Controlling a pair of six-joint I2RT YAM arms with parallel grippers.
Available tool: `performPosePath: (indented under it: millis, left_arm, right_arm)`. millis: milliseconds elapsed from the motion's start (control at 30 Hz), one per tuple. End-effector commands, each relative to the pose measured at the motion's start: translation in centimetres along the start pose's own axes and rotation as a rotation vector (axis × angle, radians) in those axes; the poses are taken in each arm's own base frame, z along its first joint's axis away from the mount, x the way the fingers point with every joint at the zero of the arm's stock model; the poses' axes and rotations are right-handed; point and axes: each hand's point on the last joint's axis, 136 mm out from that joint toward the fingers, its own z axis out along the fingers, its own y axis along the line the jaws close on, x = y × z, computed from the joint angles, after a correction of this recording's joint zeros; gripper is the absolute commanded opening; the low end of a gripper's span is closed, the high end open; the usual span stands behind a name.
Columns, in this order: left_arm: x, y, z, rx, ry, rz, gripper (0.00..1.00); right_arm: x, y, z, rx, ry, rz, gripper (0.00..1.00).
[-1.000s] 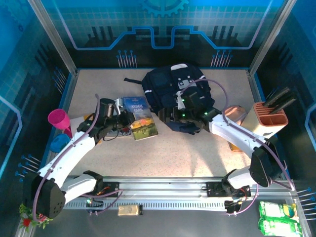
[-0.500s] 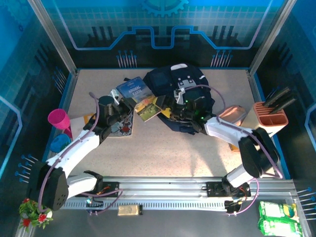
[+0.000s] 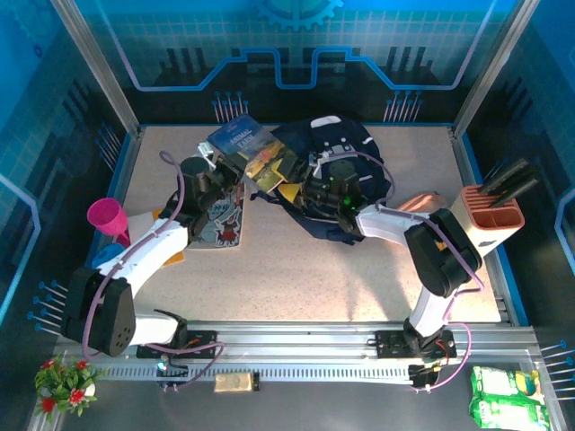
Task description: Pack books, pencil case, and school supplies into a backpack
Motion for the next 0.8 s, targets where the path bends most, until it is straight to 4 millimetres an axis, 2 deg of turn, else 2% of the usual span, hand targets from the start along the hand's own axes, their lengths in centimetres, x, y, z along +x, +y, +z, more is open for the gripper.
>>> performPosePath:
  millis: [0,167,533,700,767]
  left_arm:
    - [-1.7,-4.2,0.2,0.144,-0.049,-0.015,0.11]
    - [-1.6,-4.5,0.2,0.180,-0.042,-0.051,0.11]
    - [-0.6,-4.1,-0.1,0.180,0.004,-0.077,0.13]
    - [-0.1,-3.2,0.0,0.156,0.021,-0.082,0.15]
    - [-0.1,-2.8,0.0,0.138,0.022,-0.074,0.20]
  right_arm:
    - [-1.2,1.8,0.8,-0.070,-0.022,-0.010,0.90]
    - [-1.3,3.0,1.1,-0.100,-0.036,-0.041,0.82]
    - [-1.7,3.2,0.4,-0.122,-0.083,-0.054,0.58]
    - [-2.2,3.3,0.3,-0.117,-0.086,-0.070,0.40]
    - [-2.6,3.3,0.1,-0.108,-0.094,-0.087,0.29]
